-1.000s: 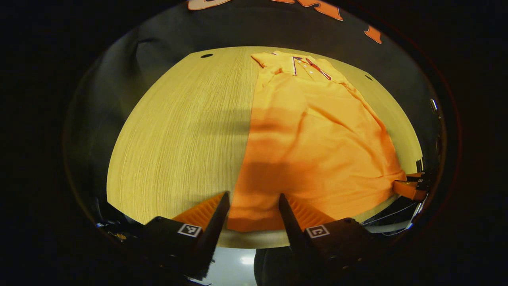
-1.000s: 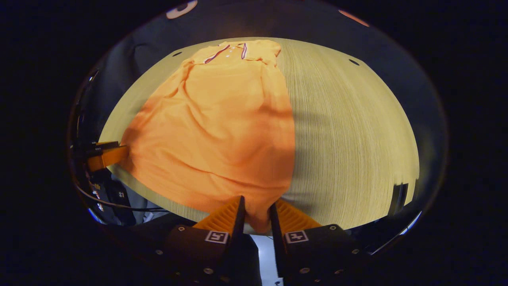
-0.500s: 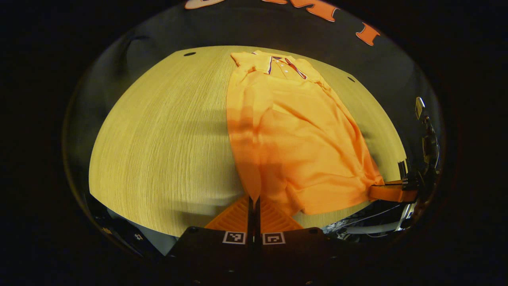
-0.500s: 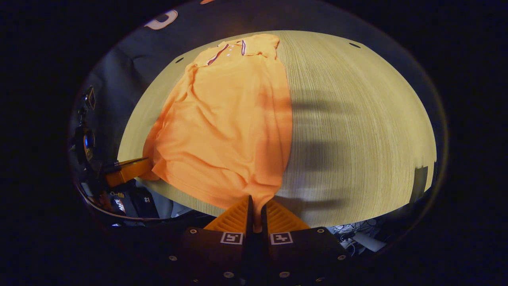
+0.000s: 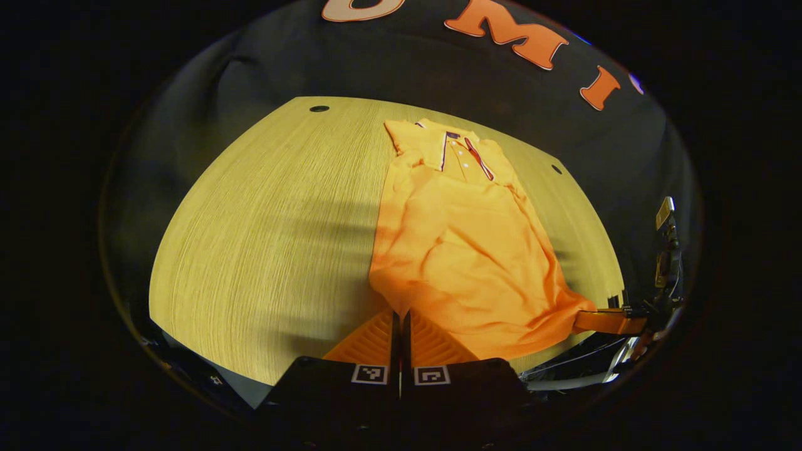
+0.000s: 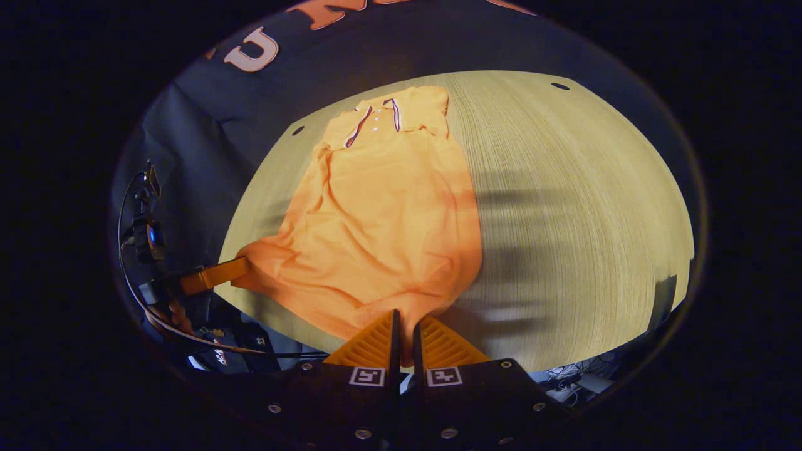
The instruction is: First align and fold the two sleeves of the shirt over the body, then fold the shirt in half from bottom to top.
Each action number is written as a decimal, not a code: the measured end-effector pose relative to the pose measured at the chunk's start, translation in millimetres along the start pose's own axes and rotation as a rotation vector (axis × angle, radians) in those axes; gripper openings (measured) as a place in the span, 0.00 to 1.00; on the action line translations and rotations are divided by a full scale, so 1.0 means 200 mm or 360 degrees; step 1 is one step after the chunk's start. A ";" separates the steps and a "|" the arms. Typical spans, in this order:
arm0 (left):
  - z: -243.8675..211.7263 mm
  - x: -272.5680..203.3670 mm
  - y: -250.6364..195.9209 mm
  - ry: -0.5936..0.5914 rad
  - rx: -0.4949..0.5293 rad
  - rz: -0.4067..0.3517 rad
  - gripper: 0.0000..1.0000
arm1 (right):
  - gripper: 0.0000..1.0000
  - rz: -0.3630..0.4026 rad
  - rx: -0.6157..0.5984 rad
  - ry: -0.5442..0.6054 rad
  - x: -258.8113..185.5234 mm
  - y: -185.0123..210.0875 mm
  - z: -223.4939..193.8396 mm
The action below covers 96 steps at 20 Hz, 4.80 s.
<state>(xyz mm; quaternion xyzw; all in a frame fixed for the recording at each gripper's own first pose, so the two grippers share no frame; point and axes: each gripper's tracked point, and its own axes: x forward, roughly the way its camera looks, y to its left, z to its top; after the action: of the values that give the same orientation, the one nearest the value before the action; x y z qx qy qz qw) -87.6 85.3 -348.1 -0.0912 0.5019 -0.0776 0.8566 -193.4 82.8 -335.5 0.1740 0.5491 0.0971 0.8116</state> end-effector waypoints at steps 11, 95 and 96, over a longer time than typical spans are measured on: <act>0.65 0.09 -0.12 -0.0213 0.0206 -0.0120 0.01 | 0.10 -0.0046 -0.0006 -0.0185 -0.06 -0.01 0.52; 1.11 -1.05 -0.64 -0.1604 0.0405 0.0201 0.97 | 0.99 -0.0237 -0.0728 -0.1718 -1.04 0.45 1.20; 1.10 -1.05 -0.65 -0.1602 0.0415 0.0194 0.97 | 0.99 -0.0249 -0.0726 -0.1722 -1.05 0.45 1.19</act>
<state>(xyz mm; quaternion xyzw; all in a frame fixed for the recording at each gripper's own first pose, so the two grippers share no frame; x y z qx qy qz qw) -2.4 22.9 -34.1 0.0195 0.0186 -0.0359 0.9990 -50.2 49.6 -40.2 -0.0210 0.0337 0.0501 0.9980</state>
